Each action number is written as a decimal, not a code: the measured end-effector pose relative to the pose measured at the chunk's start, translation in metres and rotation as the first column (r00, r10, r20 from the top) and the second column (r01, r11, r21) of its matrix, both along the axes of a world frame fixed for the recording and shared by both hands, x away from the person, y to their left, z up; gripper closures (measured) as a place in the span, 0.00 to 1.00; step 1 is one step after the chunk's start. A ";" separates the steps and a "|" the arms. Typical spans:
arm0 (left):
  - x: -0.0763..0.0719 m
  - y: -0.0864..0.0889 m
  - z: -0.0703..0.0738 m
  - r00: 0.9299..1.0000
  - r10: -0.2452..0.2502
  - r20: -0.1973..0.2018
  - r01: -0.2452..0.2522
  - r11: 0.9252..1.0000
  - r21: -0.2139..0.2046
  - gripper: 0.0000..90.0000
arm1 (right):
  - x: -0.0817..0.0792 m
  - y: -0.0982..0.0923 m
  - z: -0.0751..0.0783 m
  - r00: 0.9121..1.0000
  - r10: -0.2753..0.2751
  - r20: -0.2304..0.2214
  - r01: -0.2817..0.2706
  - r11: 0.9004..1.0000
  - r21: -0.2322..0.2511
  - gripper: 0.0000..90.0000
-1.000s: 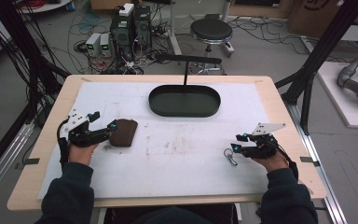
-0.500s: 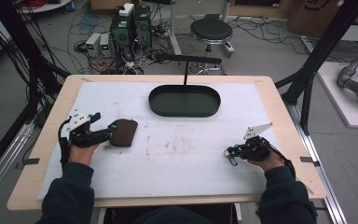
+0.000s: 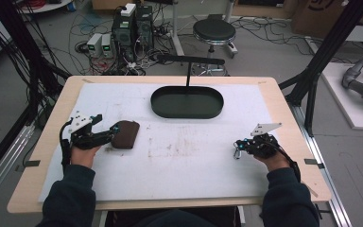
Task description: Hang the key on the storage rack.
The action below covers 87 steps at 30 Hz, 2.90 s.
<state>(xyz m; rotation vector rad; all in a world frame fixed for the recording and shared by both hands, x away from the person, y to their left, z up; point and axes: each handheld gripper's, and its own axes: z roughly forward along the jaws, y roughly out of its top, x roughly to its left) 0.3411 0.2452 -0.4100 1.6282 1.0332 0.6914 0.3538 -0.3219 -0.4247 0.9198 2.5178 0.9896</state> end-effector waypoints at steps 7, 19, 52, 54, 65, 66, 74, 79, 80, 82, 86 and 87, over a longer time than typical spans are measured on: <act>-0.001 0.000 0.000 1.000 0.004 0.000 -0.004 1.000 0.003 0.25 | 0.000 -0.006 -0.005 0.998 -0.002 -0.056 0.000 1.000 -0.025 0.95; -0.001 0.001 0.000 1.000 0.005 -0.002 -0.005 1.000 0.009 0.25 | 0.002 -0.006 -0.007 0.998 0.016 -0.056 -0.018 0.999 -0.032 0.96; -0.001 0.001 -0.004 1.000 0.008 -0.015 -0.008 1.000 0.004 0.26 | 0.099 0.028 0.080 0.965 0.029 0.261 -0.081 0.979 0.188 1.00; -0.001 0.001 -0.004 1.000 0.009 -0.015 -0.009 1.000 0.002 0.26 | 0.110 0.029 0.084 0.962 0.019 0.271 -0.076 0.977 0.198 1.00; -0.001 0.002 -0.006 1.000 0.015 -0.017 -0.015 1.000 0.002 0.26 | 0.162 0.044 0.109 0.952 -0.024 0.304 -0.055 0.967 0.248 1.00; -0.001 0.002 -0.006 1.000 0.016 -0.019 -0.016 1.000 0.001 0.26 | 0.164 0.044 0.111 0.952 -0.029 0.304 -0.051 0.967 0.249 1.00; -0.002 0.003 -0.006 1.000 0.015 -0.020 -0.015 1.000 0.003 0.26 | 0.180 0.049 0.108 0.955 -0.050 0.293 -0.036 0.959 0.280 1.00; -0.002 0.004 -0.007 1.000 0.017 -0.020 -0.017 1.000 0.006 0.26 | 0.184 0.048 0.103 0.957 -0.055 0.284 -0.033 0.955 0.296 1.00; -0.002 0.004 -0.007 1.000 0.017 -0.022 -0.017 1.000 0.004 0.26 | 0.184 0.048 0.103 0.958 -0.056 0.282 -0.031 0.955 0.296 1.00; -0.002 0.005 -0.007 1.000 0.019 -0.024 -0.019 1.000 0.006 0.26 | 0.185 0.046 0.102 0.957 -0.067 0.282 -0.023 0.952 0.304 1.00; -0.002 0.004 -0.007 1.000 0.018 -0.024 -0.018 1.000 0.004 0.26 | 0.189 0.043 0.099 0.959 -0.095 0.268 0.010 0.953 0.302 1.00; -0.002 0.004 -0.007 1.000 0.018 -0.024 -0.018 1.000 0.004 0.26 | 0.189 0.043 0.099 0.959 -0.095 0.268 0.010 0.953 0.302 1.00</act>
